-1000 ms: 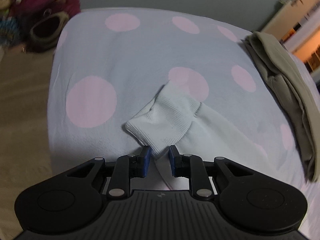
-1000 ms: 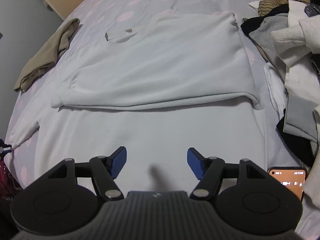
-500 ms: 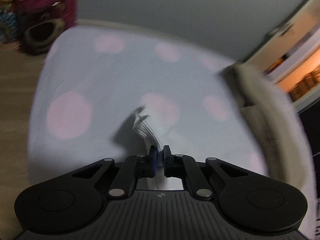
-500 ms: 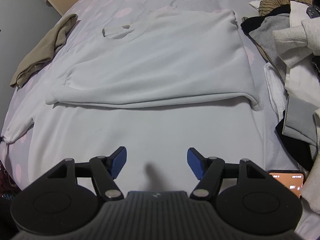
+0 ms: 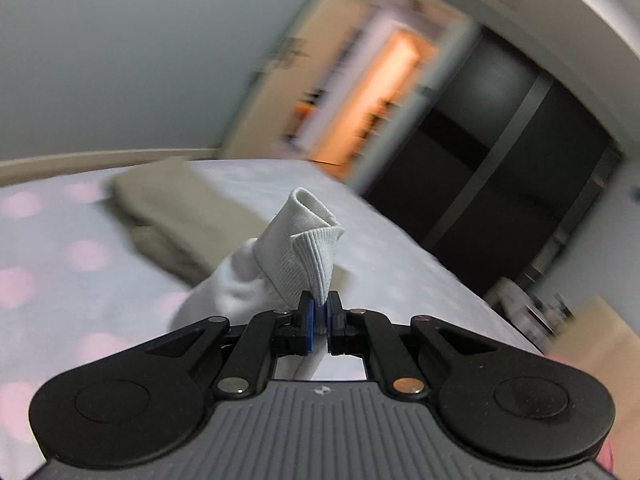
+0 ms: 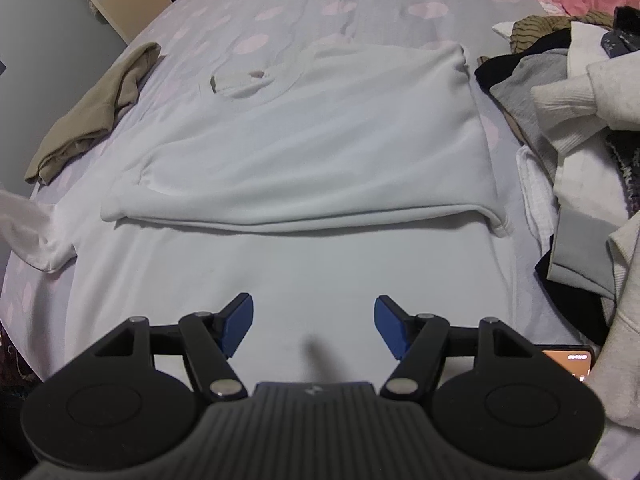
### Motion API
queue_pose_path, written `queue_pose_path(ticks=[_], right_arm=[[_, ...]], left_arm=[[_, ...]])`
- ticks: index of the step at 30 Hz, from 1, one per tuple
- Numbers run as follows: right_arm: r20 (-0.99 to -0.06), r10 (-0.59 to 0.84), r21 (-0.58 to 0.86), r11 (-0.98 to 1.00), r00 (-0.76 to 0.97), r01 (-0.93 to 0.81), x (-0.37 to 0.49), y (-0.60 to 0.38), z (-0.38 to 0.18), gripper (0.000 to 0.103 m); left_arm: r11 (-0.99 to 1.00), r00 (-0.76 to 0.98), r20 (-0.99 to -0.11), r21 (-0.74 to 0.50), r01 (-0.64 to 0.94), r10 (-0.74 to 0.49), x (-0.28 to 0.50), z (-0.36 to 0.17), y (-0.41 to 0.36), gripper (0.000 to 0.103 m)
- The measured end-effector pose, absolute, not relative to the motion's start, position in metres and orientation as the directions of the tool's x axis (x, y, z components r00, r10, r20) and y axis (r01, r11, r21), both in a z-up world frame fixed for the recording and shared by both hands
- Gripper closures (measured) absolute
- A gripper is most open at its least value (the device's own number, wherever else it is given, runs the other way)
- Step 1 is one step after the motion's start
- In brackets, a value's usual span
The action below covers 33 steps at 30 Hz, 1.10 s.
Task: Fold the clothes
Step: 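Lift the cuff and lay the sleeve across the sweatshirt body with the left tool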
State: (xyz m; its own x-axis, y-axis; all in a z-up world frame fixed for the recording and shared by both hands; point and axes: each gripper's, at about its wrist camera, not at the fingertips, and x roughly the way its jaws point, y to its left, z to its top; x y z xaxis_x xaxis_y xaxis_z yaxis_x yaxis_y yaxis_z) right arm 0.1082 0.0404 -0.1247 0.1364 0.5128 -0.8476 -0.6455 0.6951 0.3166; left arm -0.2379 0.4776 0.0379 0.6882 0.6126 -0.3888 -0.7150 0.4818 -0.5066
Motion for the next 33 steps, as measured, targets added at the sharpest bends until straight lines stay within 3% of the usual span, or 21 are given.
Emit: queue_pose_path(ticks=[5, 11, 17, 26, 33], right_arm=[[-0.835, 0.526, 0.329, 0.712, 0.160, -0.620, 0.112, 0.035, -0.116, 0.033], [-0.817, 0.552, 0.367, 0.722, 0.168, -0.587, 0.119, 0.030, -0.110, 0.033], [-0.814, 0.552, 0.376, 0.740, 0.183, -0.558, 0.129, 0.028, -0.114, 0.035], [-0.824, 0.542, 0.396, 0.760, 0.165, -0.516, 0.142, 0.031, -0.135, 0.051], [-0.767, 0.632, 0.509, 0.703, 0.109, -0.497, 0.151, 0.051, -0.136, 0.049]], left_arm=[[0.667, 0.783, -0.389, -0.414, -0.619, 0.485, -0.149, 0.045, 0.418, 0.099], [0.786, 0.815, -0.459, -0.325, -0.525, 0.354, -0.065, 0.022, 0.360, 0.099], [0.894, 0.767, -0.595, -0.175, -0.414, 0.239, -0.007, -0.040, 0.292, 0.099], [0.975, 0.601, -0.791, -0.030, -0.220, 0.111, 0.029, -0.135, 0.221, 0.099], [0.991, 0.553, -0.833, -0.083, -0.106, -0.010, 0.024, -0.125, 0.225, 0.082]])
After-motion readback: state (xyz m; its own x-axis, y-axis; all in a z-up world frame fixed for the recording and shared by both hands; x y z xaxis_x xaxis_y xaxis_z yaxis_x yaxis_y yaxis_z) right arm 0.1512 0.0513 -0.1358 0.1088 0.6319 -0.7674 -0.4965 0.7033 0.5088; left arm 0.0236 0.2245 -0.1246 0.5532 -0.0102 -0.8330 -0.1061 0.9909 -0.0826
